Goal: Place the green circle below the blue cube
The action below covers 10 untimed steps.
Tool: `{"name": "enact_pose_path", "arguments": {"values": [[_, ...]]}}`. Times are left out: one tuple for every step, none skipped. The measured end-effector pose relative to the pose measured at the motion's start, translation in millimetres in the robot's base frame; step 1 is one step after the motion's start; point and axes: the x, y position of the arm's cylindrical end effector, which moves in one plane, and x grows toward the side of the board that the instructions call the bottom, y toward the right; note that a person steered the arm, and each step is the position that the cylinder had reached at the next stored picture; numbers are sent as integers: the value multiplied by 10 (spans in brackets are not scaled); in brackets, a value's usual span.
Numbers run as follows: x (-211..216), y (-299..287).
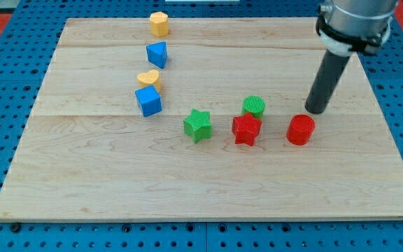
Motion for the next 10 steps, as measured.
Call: {"name": "enact_pose_path", "arguments": {"values": [[6,-684],[44,-784],[99,-427],[168,-779],[210,-975],[45,-1127],[-42,-1542],[-39,-2121],[-35,-1975],[262,-2155]]}}
